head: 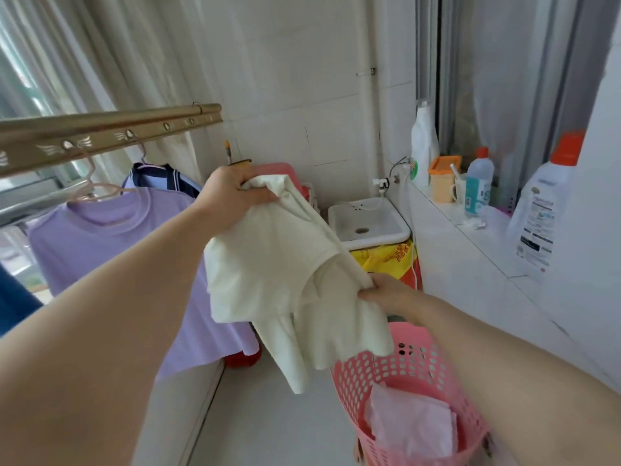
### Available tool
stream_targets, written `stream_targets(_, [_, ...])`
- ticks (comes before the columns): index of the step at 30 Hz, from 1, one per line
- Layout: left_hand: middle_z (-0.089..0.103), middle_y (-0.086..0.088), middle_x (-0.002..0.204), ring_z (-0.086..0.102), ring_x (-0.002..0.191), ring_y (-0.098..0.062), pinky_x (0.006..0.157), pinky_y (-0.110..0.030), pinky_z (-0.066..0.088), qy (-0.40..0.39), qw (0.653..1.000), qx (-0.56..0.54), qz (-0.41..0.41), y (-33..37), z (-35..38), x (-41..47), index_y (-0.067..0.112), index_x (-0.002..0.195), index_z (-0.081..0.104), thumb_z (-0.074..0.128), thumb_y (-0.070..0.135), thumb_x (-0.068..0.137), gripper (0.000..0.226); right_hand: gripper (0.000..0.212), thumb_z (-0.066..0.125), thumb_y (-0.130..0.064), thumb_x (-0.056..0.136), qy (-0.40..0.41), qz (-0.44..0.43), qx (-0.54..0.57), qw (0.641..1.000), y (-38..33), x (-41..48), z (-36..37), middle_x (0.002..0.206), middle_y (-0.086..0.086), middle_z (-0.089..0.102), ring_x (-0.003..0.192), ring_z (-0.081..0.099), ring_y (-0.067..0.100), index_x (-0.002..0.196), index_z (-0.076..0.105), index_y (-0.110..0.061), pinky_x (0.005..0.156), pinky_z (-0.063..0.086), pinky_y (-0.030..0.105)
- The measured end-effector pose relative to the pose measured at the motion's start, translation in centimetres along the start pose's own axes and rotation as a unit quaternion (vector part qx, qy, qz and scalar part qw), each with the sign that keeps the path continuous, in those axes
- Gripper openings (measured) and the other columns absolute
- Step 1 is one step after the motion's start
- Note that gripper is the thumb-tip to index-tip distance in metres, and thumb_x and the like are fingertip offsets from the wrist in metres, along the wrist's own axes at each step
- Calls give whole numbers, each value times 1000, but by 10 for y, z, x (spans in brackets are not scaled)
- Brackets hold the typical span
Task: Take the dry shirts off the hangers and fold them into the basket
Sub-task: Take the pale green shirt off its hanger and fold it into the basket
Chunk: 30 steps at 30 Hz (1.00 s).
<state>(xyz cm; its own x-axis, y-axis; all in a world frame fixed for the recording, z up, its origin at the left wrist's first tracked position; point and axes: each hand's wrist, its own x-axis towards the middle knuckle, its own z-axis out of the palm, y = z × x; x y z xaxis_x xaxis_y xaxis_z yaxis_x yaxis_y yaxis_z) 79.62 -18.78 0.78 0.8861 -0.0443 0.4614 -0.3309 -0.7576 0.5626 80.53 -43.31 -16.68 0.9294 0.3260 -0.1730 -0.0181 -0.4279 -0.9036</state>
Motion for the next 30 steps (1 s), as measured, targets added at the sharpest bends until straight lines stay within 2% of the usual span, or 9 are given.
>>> stream_targets(4, [63, -2, 76, 56, 70, -18, 66, -31, 44, 30, 998, 24, -53, -38, -14, -6, 16, 79, 68, 75, 32, 79, 17, 23, 48, -26, 98, 57, 4, -59, 997, -4, 2, -12, 113, 12, 66, 100, 63, 27, 106, 64, -11, 86, 49, 36])
stream_targets(11, [57, -4, 71, 53, 66, -23, 60, -32, 39, 38, 990, 46, -131, -84, -14, -8, 13, 72, 62, 67, 39, 85, 29, 37, 50, -44, 95, 1, 72, -22, 997, -30, -4, -20, 110, 8, 71, 101, 67, 27, 107, 68, -13, 98, 48, 47])
stream_targets(14, [55, -3, 72, 53, 72, -28, 57, -32, 36, 121, 970, 163, -134, -92, -3, -11, 14, 79, 58, 54, 49, 91, 36, 34, 51, -40, 96, -7, 120, 55, 991, -43, 1, -5, 105, 10, 72, 99, 67, 27, 103, 69, -11, 97, 49, 45])
stream_targets(17, [50, -1, 65, 50, 66, -27, 51, -32, 30, 200, 971, 130, -34, -81, 21, -21, 13, 78, 46, 48, 43, 95, 35, 31, 51, -32, 98, 62, 124, 218, 966, -59, 18, 13, 97, 10, 72, 89, 67, 25, 105, 66, -7, 83, 54, 38])
stream_targets(21, [58, 2, 73, 56, 70, -22, 60, -36, 41, -24, 984, 91, 149, -66, 65, -43, 16, 81, 55, 61, 34, 89, 20, 44, 50, -47, 94, 124, 105, 394, 905, -84, 43, 32, 104, 12, 71, 86, 70, 27, 119, 61, -11, 68, 58, 38])
stream_targets(23, [61, 1, 78, 58, 74, -21, 63, -36, 44, -94, 975, 82, 185, -69, 81, -53, 17, 82, 61, 61, 34, 88, 18, 58, 61, -61, 81, 100, 115, 381, 912, -95, 49, 42, 97, 12, 72, 79, 70, 27, 112, 64, -11, 64, 57, 37])
stream_targets(25, [64, -1, 79, 57, 70, -19, 63, -36, 46, -129, 969, 57, 203, -74, 90, -60, 17, 84, 67, 62, 36, 88, 20, 62, 76, -47, 72, 77, 129, 327, 933, -96, 53, 52, 92, 13, 70, 74, 70, 27, 117, 63, -8, 65, 57, 37])
stream_targets(28, [71, -3, 81, 60, 65, -12, 64, -28, 50, -198, 973, -95, 77, -80, 82, -65, 14, 94, 75, 62, 43, 87, 32, 45, 60, -5, 81, 89, 151, 244, 954, -88, 56, 64, 104, 17, 66, 89, 67, 31, 125, 55, 3, 85, 55, 41])
stream_targets(30, [71, -3, 80, 64, 68, -14, 68, -32, 54, -122, 964, -224, -78, -92, 73, -62, 12, 91, 73, 56, 45, 91, 36, 38, 49, 4, 84, 83, 128, 260, 954, -91, 51, 68, 110, 21, 65, 96, 66, 34, 122, 54, 4, 85, 54, 44])
